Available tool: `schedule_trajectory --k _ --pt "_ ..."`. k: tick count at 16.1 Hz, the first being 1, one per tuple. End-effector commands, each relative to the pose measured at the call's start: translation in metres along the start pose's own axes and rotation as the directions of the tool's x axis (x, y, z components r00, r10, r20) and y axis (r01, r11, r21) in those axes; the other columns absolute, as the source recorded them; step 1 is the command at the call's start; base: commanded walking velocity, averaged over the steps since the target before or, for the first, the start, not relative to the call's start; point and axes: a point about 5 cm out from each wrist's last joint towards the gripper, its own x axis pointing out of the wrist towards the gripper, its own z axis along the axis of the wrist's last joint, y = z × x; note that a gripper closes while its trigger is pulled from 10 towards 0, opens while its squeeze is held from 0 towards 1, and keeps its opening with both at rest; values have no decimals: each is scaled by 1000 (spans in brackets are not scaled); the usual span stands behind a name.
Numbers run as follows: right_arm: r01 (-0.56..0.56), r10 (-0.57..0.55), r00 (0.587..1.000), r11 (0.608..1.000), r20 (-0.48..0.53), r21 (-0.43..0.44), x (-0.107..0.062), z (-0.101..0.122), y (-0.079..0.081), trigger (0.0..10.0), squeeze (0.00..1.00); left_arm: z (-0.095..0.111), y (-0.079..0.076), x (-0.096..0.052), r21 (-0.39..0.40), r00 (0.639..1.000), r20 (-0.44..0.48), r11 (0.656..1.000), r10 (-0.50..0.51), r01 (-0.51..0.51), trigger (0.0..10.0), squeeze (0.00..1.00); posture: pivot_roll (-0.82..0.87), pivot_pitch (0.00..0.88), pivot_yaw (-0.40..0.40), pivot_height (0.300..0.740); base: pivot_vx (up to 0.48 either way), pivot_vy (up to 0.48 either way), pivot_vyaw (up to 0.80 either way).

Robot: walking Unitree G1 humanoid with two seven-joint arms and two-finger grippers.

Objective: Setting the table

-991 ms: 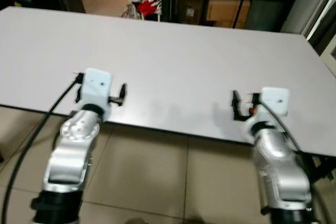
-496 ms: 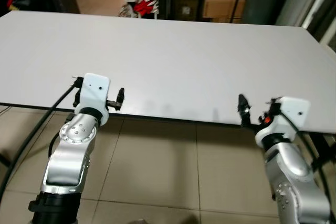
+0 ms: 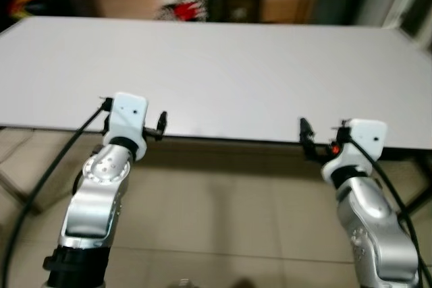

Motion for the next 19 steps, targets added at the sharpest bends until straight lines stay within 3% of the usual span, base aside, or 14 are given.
schedule_trajectory --k 1,19 --pt "-11 11 1000 1000 9 12 2 2 4 10000 0 3 5 0 13 1000 6 1000 19 -19 10000 0 42 0 20 740 0 356 800" --pt "-88 87 995 996 38 25 25 10 14 10000 0 23 12 0 34 996 68 998 54 -57 10000 0 91 0 -14 740 0 354 800"
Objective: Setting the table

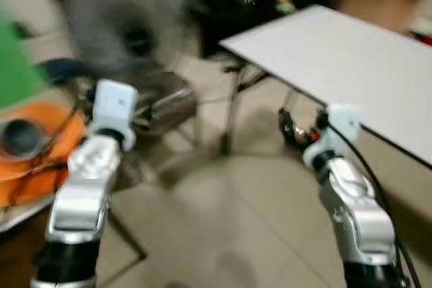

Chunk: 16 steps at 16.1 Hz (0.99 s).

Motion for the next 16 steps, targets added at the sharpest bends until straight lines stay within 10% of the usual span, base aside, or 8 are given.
schedule_trajectory --k 1,5,16 --pt "18 -18 1000 1000 3 2 0 0 -8 10000 0 9 -6 0 9 999 32 1000 -15 15 10000 0 95 0 -17 740 0 352 800" --pt "-16 15 999 999 39 31 4 8 -3 10000 0 32 3 5 -12 992 121 999 44 -42 10000 0 98 0 -16 740 0 -138 800" --pt "-69 69 998 997 6 28 13 1 -1 10000 0 3 7 0 7 998 30 998 61 -62 10000 0 120 0 -49 740 0 -480 800"
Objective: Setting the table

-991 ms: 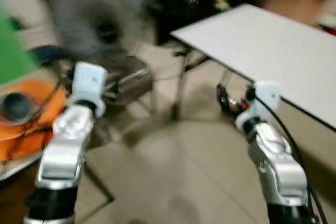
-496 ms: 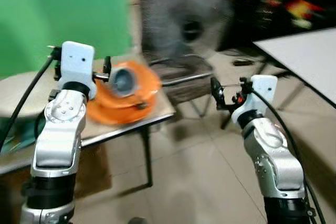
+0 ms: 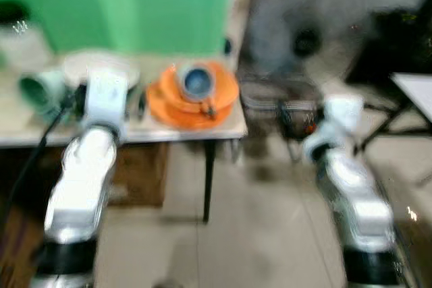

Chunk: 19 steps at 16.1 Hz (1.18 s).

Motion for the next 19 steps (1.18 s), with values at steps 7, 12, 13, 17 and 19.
schedule_trajectory --k 7,12,13,17,19 --pt "74 -74 997 997 -7 26 -11 -8 -10 10000 0 -5 -17 -7 4 997 11 997 -76 76 10000 0 113 0 -30 740 0 -222 571" --pt "147 -148 989 989 17 29 -25 -9 -19 10000 0 -8 -30 -15 -56 986 35 984 -165 167 10000 0 92 0 -3 740 58 0 0" --pt "146 -146 989 989 14 5 -26 -9 -19 10000 0 -7 -31 -16 -62 983 42 982 -177 179 10000 0 89 0 1 740 330 0 0" --pt "131 -131 991 991 17 -3 -25 -9 -12 10000 0 -8 -34 -18 -44 979 40 978 -201 203 10000 0 87 0 8 740 406 0 528" --pt "137 -137 990 990 20 16 -22 -7 -11 10000 0 -7 -33 -17 -30 978 42 979 -202 203 10000 0 90 0 8 740 424 0 0"
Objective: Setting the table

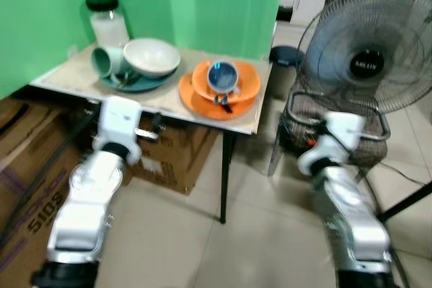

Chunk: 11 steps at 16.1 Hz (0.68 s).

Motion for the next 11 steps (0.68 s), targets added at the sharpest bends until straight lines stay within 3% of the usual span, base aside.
schedule_trajectory --k 1,6,11 --pt "42 -42 999 999 10 -22 -1 4 -12 10000 0 5 -8 2 -4 999 19 999 -40 40 10000 0 90 0 8 740 428 0 0" --pt "13 -12 1000 999 20 -49 4 7 -10 10000 0 9 -7 0 35 998 28 998 -49 48 10000 0 103 0 2 740 425 0 0" --pt "-69 71 997 996 33 -47 10 11 -1 10000 0 15 -9 0 76 994 47 993 -94 90 10000 0 121 0 -4 740 397 0 800"
